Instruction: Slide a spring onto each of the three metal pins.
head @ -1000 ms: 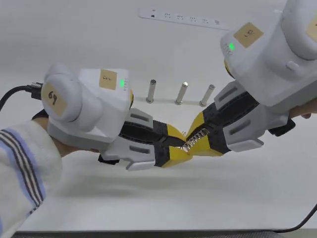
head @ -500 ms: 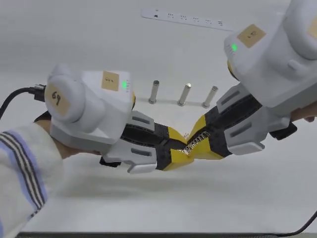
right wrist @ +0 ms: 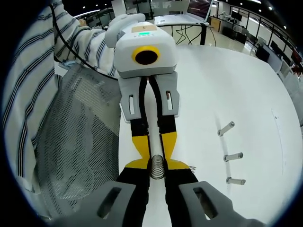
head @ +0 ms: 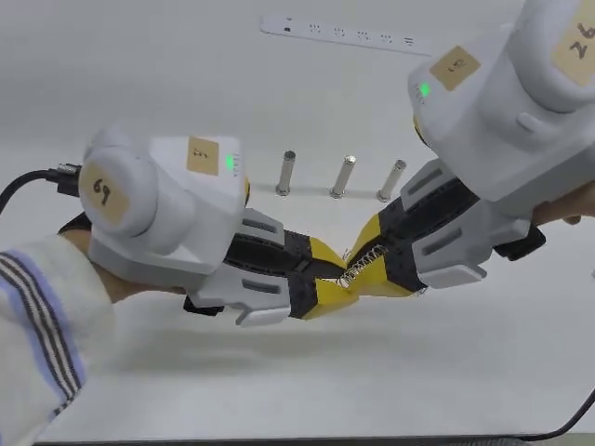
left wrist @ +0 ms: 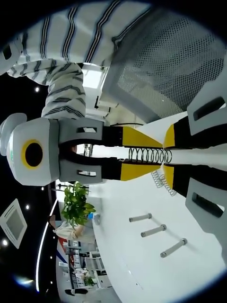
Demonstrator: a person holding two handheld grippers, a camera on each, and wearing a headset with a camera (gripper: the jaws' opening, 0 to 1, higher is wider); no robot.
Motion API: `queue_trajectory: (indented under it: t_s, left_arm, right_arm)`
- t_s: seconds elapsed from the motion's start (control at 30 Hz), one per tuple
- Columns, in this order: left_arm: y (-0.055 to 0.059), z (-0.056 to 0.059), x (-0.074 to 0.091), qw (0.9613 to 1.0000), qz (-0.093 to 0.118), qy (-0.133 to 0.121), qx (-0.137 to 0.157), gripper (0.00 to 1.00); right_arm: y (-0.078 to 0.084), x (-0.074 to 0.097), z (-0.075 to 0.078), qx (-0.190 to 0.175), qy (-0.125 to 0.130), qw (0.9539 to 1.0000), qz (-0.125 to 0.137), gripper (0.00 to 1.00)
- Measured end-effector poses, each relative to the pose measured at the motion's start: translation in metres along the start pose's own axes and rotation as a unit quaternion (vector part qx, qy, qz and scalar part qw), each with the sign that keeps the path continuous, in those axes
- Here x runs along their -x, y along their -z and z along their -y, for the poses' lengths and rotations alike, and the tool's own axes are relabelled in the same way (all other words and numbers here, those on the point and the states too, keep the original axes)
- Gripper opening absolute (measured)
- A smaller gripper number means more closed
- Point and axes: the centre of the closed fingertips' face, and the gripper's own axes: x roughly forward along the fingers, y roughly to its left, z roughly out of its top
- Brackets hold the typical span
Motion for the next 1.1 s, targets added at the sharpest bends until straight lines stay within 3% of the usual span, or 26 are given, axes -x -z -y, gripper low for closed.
queue_trajectory:
  t_s: [0.23, 0.33, 0.47, 0.6, 0.7, 0.8, 0.9, 1.0, 1.1]
  left_arm:
    - [-0.001, -0.009, 0.005, 0.9998, 0.005, -0.019, 0.009, 0.14]
    - [0.002, -0.018, 0.009, 0.9991, -0.007, -0.042, 0.008, 0.14]
    - [0.011, -0.027, 0.014, 0.9981, -0.021, -0.058, 0.007, 0.22]
    - [0.011, -0.037, 0.019, 0.9968, -0.008, -0.079, -0.002, 0.36]
    - [0.011, -0.049, 0.022, 0.9946, 0.001, -0.103, 0.009, 0.49]
    - [0.011, -0.056, 0.026, 0.9929, 0.008, -0.117, 0.022, 0.55]
    - [0.016, -0.062, 0.027, 0.9915, 0.001, -0.127, 0.029, 0.63]
    - [0.018, -0.064, 0.03, 0.9905, 0.006, -0.132, 0.037, 0.65]
    - [0.013, -0.073, 0.035, 0.9862, 0.027, -0.157, 0.045, 0.64]
  right_arm:
    - [0.005, 0.006, 0.003, -0.011, 0.013, 0.9998, 0.008, 0.08]
    - [0.008, 0.011, 0.005, -0.015, 0.018, 0.9997, 0.008, 0.08]
    - [0.013, 0.015, 0.006, -0.015, 0.019, 0.9997, 0.0, 0.08]
    - [0.018, 0.019, 0.008, -0.011, 0.02, 0.9997, -0.01, 0.08]
    - [0.021, 0.023, 0.013, -0.008, 0.025, 0.9995, -0.015, 0.08]
    - [0.02, 0.026, 0.016, -0.01, 0.031, 0.9994, -0.015, 0.08]
    - [0.019, 0.027, 0.017, -0.01, 0.032, 0.9993, -0.014, 0.08]
    - [0.019, 0.026, 0.019, -0.008, 0.033, 0.9993, -0.017, 0.08]
    - [0.018, 0.027, 0.019, -0.009, 0.035, 0.9992, -0.018, 0.08]
